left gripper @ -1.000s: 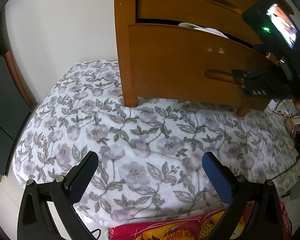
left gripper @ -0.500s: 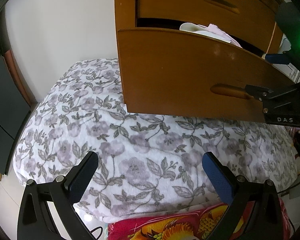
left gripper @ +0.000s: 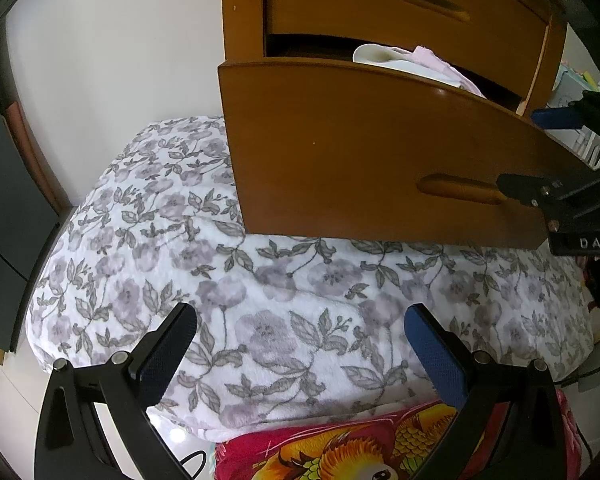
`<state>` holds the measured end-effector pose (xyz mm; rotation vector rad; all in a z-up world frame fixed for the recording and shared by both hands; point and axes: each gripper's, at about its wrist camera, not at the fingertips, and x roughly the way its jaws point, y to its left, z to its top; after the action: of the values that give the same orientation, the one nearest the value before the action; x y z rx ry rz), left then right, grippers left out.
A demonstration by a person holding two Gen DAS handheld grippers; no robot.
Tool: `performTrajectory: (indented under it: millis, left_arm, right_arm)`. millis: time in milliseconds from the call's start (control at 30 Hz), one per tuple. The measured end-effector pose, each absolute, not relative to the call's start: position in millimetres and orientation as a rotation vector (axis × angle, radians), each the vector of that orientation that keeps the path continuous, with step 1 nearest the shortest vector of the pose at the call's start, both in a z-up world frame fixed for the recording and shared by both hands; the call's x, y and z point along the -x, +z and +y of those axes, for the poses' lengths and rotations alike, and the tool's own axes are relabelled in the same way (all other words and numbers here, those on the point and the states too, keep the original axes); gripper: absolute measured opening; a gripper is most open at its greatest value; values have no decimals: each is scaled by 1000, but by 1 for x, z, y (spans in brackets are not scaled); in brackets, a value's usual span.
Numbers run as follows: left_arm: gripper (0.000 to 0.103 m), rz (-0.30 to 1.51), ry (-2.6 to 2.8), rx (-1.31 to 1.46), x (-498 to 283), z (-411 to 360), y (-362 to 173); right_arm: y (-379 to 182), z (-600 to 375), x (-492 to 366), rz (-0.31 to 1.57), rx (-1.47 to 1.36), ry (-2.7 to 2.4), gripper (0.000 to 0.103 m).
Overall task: Take underwear out of drawer
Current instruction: 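Pull the lower drawer open with the right gripper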
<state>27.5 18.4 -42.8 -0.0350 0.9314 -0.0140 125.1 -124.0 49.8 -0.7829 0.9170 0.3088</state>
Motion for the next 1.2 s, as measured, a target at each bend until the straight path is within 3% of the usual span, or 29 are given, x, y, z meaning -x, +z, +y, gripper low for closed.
performTrajectory:
  millis: [833, 1200]
  left_arm:
    - [103, 923, -26, 36, -8, 21, -35]
    - [103, 903, -8, 21, 5, 22, -24]
  right_arm:
    - [39, -123, -86, 907, 709, 326, 91]
    - [67, -143, -84, 914, 487, 290, 93]
